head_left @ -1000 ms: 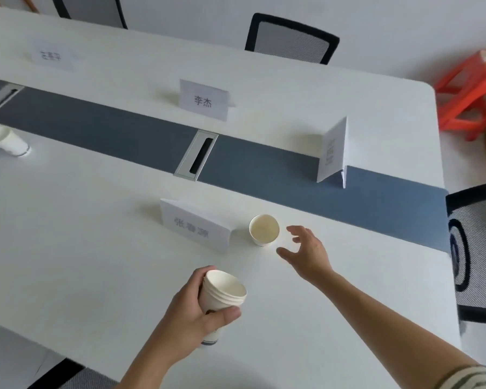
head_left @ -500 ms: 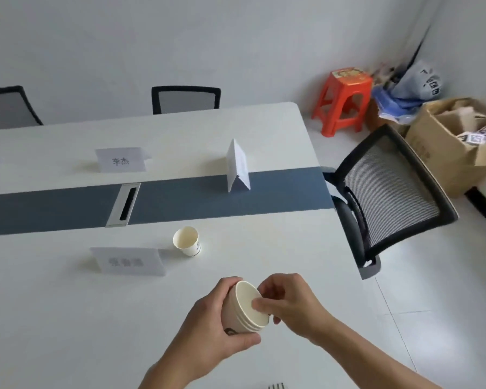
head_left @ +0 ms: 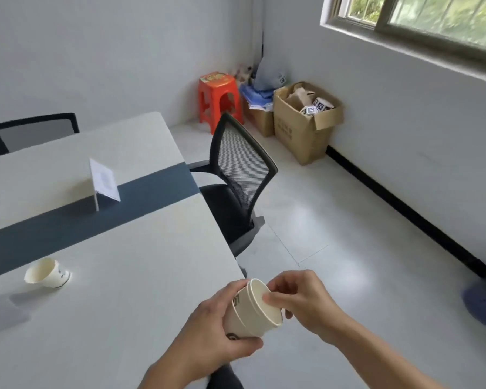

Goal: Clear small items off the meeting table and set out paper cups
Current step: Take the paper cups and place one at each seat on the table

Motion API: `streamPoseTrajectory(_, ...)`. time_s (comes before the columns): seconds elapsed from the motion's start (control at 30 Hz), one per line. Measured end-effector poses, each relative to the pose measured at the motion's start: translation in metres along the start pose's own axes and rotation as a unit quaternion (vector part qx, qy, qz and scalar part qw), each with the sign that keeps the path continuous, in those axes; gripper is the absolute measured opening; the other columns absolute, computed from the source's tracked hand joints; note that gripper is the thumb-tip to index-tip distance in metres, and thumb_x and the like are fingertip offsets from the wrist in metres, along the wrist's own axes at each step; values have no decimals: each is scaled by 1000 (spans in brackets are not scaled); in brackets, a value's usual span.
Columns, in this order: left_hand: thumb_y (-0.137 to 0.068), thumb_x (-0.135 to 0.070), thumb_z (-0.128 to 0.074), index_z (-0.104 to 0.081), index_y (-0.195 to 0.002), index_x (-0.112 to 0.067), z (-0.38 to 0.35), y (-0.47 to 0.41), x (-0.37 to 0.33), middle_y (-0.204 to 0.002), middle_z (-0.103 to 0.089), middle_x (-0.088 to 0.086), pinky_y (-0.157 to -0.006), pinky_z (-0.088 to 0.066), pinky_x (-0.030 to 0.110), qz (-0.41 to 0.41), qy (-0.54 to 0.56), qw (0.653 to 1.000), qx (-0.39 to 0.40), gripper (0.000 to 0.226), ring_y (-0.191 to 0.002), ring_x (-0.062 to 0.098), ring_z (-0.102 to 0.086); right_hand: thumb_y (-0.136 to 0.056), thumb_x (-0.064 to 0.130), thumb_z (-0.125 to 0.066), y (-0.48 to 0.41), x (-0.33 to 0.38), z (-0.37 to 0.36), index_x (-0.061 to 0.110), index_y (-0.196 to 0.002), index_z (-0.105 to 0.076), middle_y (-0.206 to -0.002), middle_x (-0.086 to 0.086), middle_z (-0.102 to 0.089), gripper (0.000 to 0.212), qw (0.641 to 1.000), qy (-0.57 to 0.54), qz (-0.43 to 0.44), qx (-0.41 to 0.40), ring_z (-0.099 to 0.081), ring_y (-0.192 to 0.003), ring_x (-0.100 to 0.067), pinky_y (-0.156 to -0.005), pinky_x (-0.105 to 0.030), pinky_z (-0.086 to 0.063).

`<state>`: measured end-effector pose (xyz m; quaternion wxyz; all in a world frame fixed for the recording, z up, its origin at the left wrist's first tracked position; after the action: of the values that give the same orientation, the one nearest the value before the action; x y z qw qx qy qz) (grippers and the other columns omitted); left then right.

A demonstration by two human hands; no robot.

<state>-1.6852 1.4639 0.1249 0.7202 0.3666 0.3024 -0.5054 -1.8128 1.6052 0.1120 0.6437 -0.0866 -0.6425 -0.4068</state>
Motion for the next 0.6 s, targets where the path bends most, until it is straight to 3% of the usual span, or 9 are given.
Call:
streamPoseTrajectory(0.27,-58,-45,-80,-49,-119,-52,-46,-94,-44,-98,-63,-20,-60,-53,20,-18,-10,997,80,70,-80,4,-63,-82,18,-70,-4,-23,108,17,-79,-71,-62,4,-66,4,990,-91,-3,-109,-54,-54,-14,-49,-26,-46)
streamPoseTrajectory(0.3,-58,-45,-80,-49,-119,-51,-51,-111,-48,-97,-64,-19,-60,-54,22,-18,-8,996,89,69,-79,5,-63,-81,23,-71,-9,-24,120,17,-87,-71,-70,2,-69,8,988,-120,-3,-99,-57,-58,-14,-52,-26,-47)
streamPoseTrajectory(0.43,-59,-44,-81,-52,-115,-47,-67,-185,-71,-97,-68,-11,-78,-57,36,-26,7,994,102,63,-86,11,-65,-63,34,-85,-32,-21,171,21,-126,-59,-115,-2,-70,69,985,-165,15,-50,-65,-96,-11,-67,-28,-53)
streamPoseTrajectory(0.5,-58,-45,-81,-52,-114,-45,-71,-219,-90,-95,-68,-9,-79,-57,39,-36,8,992,118,63,-85,12,-66,-55,31,-90,-43,-15,198,25,-129,-57,-119,5,-68,81,985,-142,22,-96,-62,-113,-10,-78,-34,-57)
streamPoseTrajectory(0.6,-58,-44,-81,-52,-114,-45,-72,-272,-120,-92,-69,-10,-76,-57,40,-57,4,988,146,63,-80,11,-66,-50,29,-88,-63,1,247,26,-123,-61,-112,5,-72,78,971,-160,35,-176,-64,-108,-12,-81,-38,-58)
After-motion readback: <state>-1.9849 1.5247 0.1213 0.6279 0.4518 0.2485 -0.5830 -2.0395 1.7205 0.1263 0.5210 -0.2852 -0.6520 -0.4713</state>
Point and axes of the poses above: each hand's wrist, its own y-axis away from the middle knuckle, its own z-axis out of the back of the hand, x = y × z, the point moved 3 cm from there along -y, towards the middle knuckle
